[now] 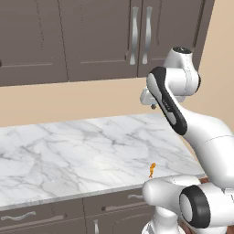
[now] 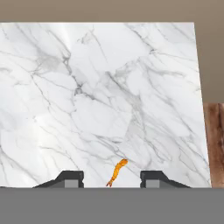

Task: Retrieve the tupperware from the cabinet, then place the raw meat into the tupperware to avoid contamination.

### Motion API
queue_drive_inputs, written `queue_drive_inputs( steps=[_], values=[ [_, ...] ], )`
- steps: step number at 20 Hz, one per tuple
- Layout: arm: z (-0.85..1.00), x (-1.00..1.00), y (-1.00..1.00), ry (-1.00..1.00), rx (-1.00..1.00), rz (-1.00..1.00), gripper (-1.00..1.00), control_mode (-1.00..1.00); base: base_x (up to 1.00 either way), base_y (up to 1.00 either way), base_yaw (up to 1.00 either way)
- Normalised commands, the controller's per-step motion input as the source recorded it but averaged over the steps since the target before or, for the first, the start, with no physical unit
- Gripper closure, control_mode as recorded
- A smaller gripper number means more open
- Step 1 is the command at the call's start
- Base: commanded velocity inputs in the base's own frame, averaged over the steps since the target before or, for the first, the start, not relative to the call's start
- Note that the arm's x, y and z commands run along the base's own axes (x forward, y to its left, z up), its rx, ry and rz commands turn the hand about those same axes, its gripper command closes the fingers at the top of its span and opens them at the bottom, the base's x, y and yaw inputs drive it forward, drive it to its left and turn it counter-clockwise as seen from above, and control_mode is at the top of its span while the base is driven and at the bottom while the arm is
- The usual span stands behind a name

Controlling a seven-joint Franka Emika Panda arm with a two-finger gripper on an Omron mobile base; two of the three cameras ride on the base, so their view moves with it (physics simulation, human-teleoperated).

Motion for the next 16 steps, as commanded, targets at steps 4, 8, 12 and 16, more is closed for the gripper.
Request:
queue_drive_inputs(
  steps=[4,8,12,16],
  values=[
    [0.0,0.0,0.08,0.0,0.0,0.0,-1.0,-1.0,0.0,0.0,0.0],
    [0.04,-0.13,0.02,-0.14,0.0,0.0,-1.0,-1.0,0.0,0.0,0.0],
    [0.26,-0.14,0.12,-0.26,-0.02,0.0,-1.0,-1.0,0.0,0.0,0.0],
    [0.47,0.0,0.34,-0.16,-0.13,0.0,-1.0,-1.0,0.0,0.0,0.0]
  ],
)
